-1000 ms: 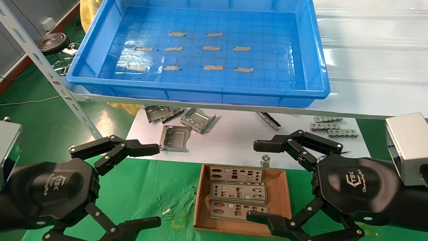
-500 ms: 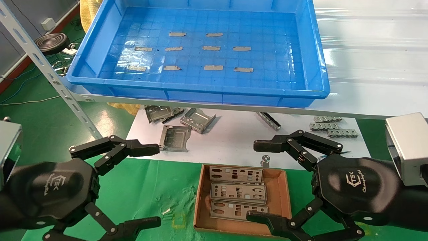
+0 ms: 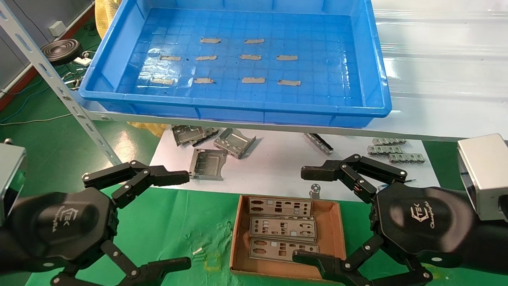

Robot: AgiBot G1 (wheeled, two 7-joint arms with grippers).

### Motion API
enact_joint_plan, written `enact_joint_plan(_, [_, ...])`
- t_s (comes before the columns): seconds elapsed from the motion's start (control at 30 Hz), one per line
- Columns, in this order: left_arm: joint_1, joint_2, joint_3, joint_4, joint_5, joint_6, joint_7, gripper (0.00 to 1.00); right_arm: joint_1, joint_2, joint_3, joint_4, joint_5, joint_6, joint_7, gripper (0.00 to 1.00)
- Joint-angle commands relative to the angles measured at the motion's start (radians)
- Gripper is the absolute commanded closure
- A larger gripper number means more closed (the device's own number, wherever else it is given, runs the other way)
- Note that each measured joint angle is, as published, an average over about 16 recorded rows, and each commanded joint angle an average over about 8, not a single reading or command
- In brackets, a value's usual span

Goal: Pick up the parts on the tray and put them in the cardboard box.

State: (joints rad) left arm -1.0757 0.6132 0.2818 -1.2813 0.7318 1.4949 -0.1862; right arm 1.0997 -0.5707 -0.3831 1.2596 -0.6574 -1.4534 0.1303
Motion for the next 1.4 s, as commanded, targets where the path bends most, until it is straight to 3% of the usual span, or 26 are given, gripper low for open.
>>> enact_joint_plan(0.03, [0.0,0.0,0.0,0.0,0.0,0.0,0.0,0.0,0.0,0.0,0.0,0.0,0.0,0.0,0.0,0.0])
enact_joint_plan(1.4, [0.0,0.0,0.0,0.0,0.0,0.0,0.0,0.0,0.0,0.0,0.0,0.0,0.0,0.0,0.0,0.0])
